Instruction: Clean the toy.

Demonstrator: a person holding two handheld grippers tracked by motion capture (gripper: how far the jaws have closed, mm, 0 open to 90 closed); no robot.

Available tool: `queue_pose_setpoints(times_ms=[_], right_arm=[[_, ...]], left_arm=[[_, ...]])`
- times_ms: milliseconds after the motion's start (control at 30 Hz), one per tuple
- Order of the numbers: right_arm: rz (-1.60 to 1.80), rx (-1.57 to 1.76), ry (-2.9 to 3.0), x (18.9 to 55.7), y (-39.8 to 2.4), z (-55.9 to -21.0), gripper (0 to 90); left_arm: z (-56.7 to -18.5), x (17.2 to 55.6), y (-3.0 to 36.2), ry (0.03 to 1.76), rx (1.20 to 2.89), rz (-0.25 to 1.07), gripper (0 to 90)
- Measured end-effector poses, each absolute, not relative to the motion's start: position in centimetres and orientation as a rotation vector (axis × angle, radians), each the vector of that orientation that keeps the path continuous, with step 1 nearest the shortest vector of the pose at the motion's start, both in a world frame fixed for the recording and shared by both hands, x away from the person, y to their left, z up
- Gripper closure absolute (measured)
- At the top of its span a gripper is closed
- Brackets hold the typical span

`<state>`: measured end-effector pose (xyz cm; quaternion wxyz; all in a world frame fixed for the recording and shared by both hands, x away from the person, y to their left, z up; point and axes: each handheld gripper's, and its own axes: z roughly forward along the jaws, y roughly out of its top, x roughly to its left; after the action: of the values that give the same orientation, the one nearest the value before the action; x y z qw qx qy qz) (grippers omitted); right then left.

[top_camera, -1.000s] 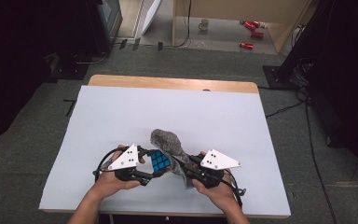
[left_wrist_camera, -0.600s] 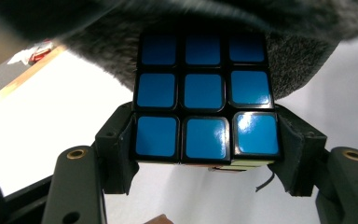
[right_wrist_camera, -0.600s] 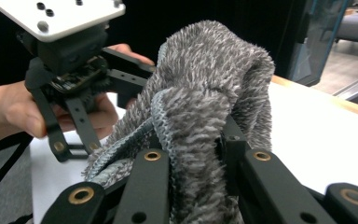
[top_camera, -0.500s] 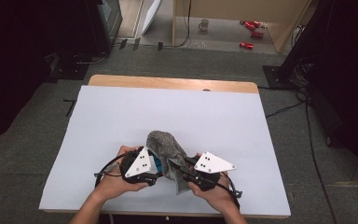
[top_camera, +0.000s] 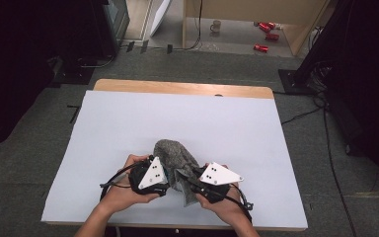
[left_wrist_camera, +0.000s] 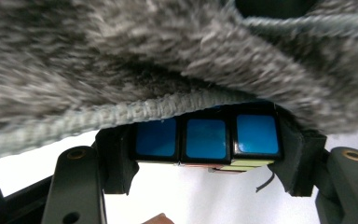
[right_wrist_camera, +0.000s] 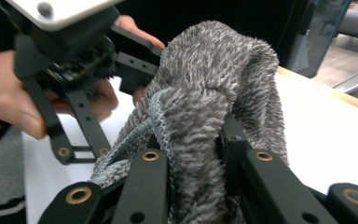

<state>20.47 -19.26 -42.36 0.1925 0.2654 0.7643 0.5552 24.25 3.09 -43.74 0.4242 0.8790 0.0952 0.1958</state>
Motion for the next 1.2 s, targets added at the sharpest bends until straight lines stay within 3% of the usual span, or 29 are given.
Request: queue_pose_setpoints(times_ms=[633,900,1200], right_arm=[[1.504,0.775,2.094,20.7,-20.1,-42.1,77.3],[1.616,0.866,2.03,21.3,-22.0,-41.8,77.4],[1.611,0.857,2.086,21.5,-21.3,-42.6,77.0]], left_arm=[[-43.3,24.4,3.7,0.235,2.153,0.435,34.7],[-42.8,25.2,5.8,0.262,1.975,0.302,34.7],[-42.4,25.4,6.7,0.253,1.876,0.236,34.7]])
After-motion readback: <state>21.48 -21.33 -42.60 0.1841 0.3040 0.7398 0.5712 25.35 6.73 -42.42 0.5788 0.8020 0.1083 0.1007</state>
